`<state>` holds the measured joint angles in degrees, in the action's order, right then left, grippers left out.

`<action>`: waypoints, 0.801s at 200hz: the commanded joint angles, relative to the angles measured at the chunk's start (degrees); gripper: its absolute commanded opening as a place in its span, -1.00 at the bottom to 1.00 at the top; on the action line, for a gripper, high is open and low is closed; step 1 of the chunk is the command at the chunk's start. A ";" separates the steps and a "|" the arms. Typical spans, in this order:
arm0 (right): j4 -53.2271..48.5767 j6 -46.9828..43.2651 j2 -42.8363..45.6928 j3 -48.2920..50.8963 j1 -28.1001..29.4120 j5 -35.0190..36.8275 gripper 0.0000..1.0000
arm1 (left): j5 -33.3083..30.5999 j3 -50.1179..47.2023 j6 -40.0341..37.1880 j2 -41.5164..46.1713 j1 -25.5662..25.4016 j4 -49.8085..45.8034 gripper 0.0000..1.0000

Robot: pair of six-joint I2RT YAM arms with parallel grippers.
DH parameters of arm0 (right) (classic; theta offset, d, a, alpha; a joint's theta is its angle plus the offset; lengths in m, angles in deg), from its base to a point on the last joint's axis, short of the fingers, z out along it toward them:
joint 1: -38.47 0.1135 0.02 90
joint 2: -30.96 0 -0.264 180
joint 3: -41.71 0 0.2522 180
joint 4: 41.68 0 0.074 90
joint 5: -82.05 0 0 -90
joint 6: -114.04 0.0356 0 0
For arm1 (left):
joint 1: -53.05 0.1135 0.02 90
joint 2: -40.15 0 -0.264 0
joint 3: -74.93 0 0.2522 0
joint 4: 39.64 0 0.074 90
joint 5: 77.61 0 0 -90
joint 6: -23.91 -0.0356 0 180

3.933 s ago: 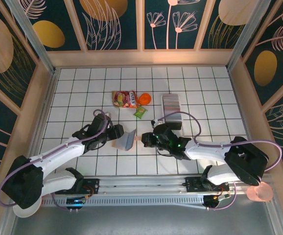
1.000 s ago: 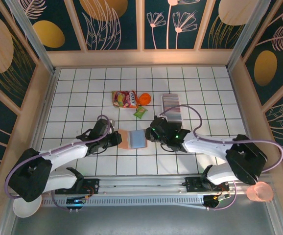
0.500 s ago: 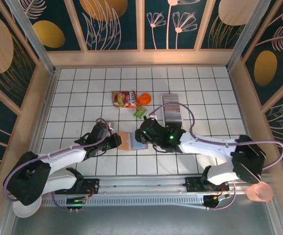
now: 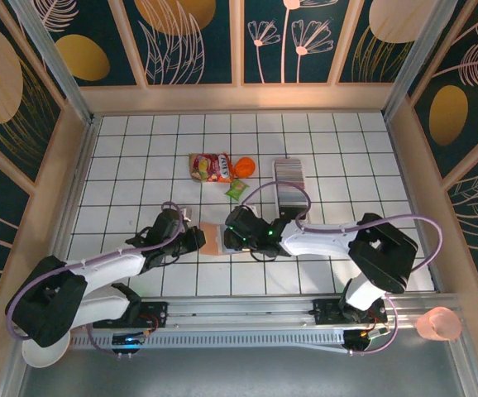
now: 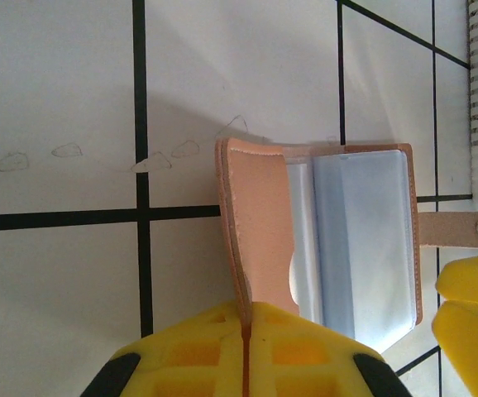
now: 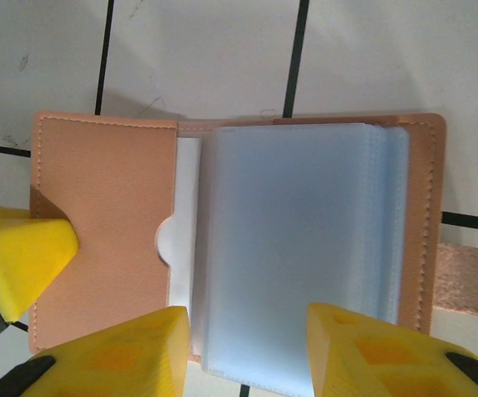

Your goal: Put the credit cards into the card holder

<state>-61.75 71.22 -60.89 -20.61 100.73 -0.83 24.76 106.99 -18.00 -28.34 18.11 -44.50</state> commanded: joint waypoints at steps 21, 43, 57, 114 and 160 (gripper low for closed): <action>0.05 1.75 -3.16 -0.43 0.06 -0.30 -0.17 | 0.78 -1.27 0.10 1.08 -0.20 1.02 -0.89; -1.39 2.00 -4.02 -0.71 0.12 0.47 -0.16 | 0.82 -1.36 0.08 0.82 -0.20 1.35 -0.90; -1.58 1.92 -4.71 -0.83 0.14 0.24 -0.14 | 1.00 -1.54 0.13 0.76 -0.21 1.50 -0.91; 3.68 2.72 -5.94 -1.37 0.38 -2.46 -0.13 | 0.44 -2.99 0.67 0.55 -0.16 2.41 -0.95; 7.57 3.47 -6.53 -1.44 0.41 -4.32 -0.12 | 0.38 -3.74 1.34 0.37 -0.21 3.35 -0.97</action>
<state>-57.31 73.12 -65.83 -21.20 100.73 -3.72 25.04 104.48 -17.58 -27.92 18.11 -42.36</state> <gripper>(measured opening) 0.438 0.039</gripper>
